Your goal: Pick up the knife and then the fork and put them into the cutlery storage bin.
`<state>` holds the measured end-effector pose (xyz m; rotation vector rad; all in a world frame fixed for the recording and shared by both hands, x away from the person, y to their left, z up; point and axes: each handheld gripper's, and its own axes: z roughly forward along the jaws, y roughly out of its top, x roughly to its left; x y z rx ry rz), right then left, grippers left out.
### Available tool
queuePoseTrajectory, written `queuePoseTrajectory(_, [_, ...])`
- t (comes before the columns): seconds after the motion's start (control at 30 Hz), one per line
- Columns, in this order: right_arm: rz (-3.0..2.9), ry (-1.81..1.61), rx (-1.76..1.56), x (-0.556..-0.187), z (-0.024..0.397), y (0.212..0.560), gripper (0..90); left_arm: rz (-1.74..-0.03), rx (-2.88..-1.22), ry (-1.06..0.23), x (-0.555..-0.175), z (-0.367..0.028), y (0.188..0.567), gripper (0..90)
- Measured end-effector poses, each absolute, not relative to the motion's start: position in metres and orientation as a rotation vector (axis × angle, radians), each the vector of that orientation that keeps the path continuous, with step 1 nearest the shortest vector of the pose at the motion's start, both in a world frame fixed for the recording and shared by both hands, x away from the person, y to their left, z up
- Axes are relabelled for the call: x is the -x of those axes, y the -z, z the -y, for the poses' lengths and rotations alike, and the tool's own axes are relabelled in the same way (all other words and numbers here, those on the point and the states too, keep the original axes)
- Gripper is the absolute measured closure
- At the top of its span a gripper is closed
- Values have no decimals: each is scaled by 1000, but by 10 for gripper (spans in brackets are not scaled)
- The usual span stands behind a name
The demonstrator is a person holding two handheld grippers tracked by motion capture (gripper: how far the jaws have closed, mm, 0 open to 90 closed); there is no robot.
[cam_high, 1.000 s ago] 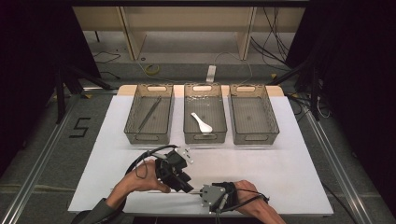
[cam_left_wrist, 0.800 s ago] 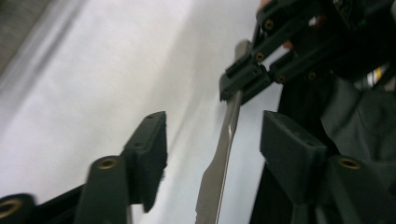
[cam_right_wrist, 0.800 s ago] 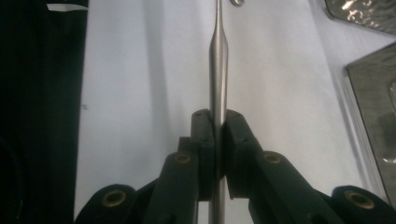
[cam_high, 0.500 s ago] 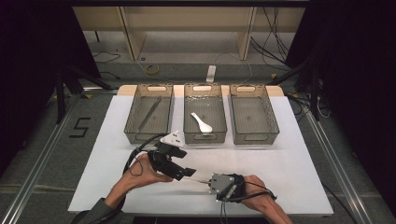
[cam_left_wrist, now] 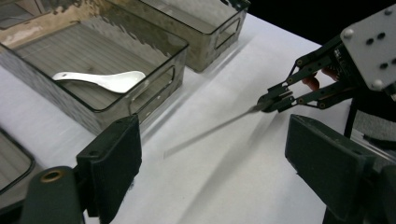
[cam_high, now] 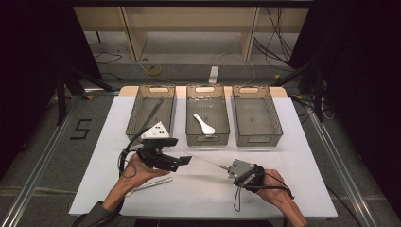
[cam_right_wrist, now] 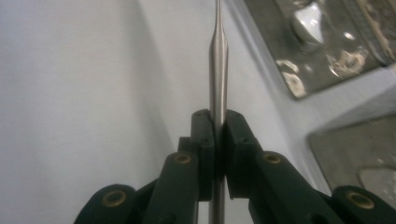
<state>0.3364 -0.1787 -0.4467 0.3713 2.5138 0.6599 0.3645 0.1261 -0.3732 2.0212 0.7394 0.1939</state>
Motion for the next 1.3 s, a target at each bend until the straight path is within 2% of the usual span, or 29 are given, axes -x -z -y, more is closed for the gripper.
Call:
queuePoseTrajectory(0.6, [-2359, -825, -752, -373, 231, 415, 844, -835, -1987, -241, -365, -159, 393, 172])
queuePoseTrajectory(1.3, [-2231, -944, -1079, -445, 246, 387, 844, -873, -1982, -281, -354, -185, 405, 169])
